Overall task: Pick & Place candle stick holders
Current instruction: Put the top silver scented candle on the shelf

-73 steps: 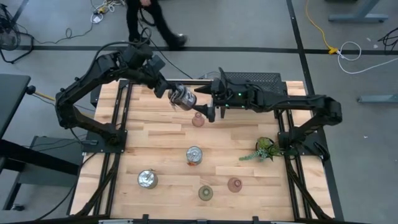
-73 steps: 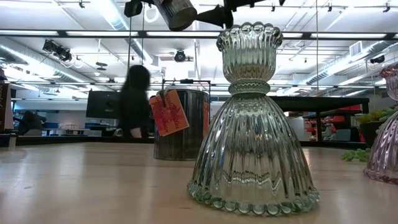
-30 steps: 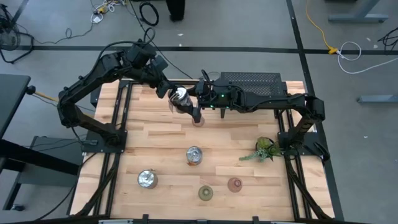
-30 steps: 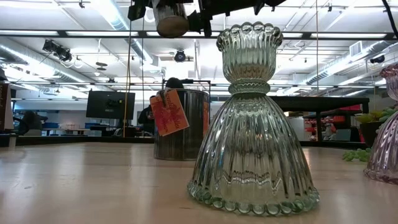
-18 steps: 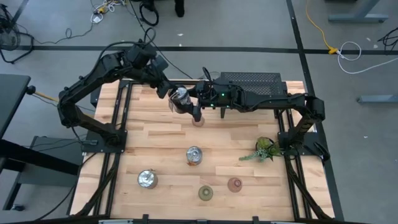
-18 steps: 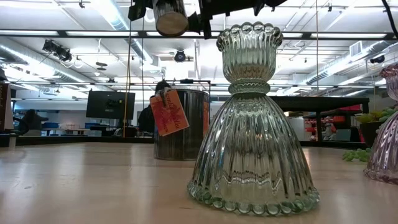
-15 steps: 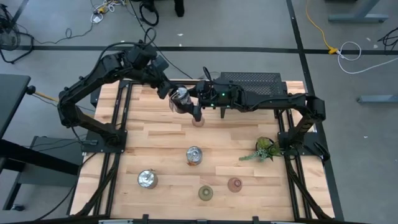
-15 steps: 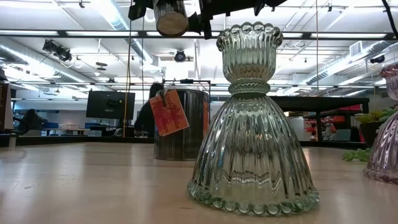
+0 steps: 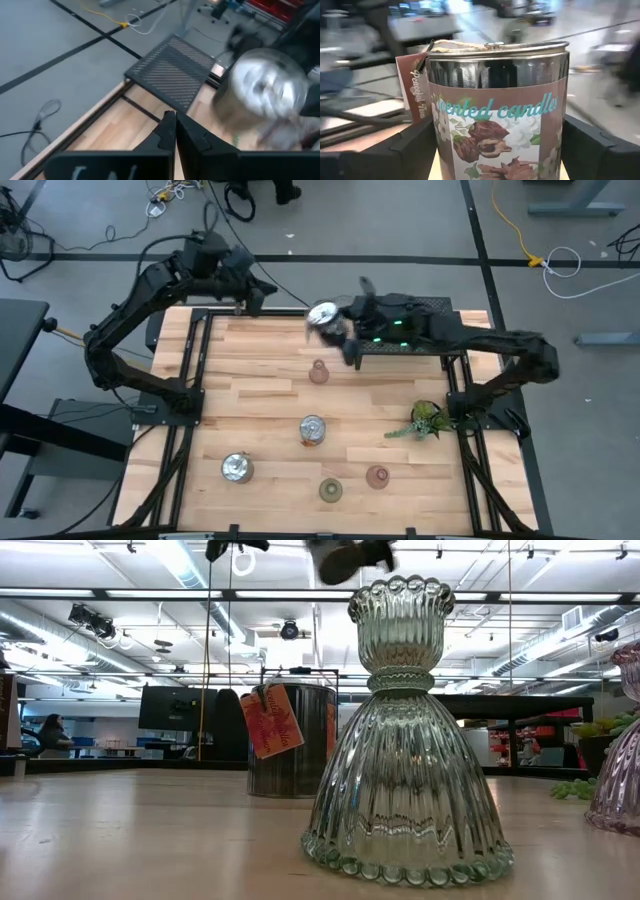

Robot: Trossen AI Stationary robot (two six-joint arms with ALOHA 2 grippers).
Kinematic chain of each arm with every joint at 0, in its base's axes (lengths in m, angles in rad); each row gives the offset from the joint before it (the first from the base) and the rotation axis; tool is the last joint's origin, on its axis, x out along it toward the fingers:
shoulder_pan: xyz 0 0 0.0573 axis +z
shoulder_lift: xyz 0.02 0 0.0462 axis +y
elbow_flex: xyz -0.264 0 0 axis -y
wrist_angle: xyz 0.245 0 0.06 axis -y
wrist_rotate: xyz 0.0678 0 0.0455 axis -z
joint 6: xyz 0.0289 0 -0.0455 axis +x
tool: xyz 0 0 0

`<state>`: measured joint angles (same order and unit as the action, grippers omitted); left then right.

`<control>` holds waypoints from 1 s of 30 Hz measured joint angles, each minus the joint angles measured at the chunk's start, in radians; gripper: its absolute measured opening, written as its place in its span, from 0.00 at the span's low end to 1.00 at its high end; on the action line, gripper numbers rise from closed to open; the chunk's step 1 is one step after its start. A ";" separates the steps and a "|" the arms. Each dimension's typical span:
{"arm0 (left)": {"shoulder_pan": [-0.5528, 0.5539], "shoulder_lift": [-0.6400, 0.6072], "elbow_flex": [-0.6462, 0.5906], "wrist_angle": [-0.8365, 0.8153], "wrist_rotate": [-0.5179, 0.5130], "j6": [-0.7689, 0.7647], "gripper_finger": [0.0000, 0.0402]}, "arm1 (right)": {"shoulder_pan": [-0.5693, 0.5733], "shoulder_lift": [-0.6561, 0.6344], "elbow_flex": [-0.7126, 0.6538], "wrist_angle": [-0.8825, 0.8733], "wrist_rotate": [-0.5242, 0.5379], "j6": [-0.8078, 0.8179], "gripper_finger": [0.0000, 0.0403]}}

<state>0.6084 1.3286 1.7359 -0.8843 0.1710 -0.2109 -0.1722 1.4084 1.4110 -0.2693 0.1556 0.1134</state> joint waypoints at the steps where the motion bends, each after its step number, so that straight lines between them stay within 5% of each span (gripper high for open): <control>1: 0.009 -0.004 0.000 -0.004 -0.004 0.000 0.03 | -0.001 -0.036 0.000 -0.045 0.048 -0.008 0.82; 9: 0.052 -0.014 0.000 -0.019 -0.003 0.005 0.03 | -0.015 -0.346 -0.006 -0.426 0.386 0.018 0.82; 18: 0.025 -0.007 -0.002 0.019 -0.012 0.066 0.03 | -0.076 -0.658 -0.331 -0.363 0.622 0.067 0.82; 23: 0.006 0.001 -0.002 0.095 -0.019 0.066 0.03 | -0.215 -0.718 -0.534 -0.189 0.569 0.060 0.82; 30: -0.027 0.015 -0.002 0.131 -0.018 0.066 0.03 | -0.496 -0.796 -0.727 -0.047 0.368 0.053 0.82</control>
<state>0.5813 1.3439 1.7341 -0.7535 0.1532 -0.1452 -0.6679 0.6127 0.6842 -0.3164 0.5235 0.1666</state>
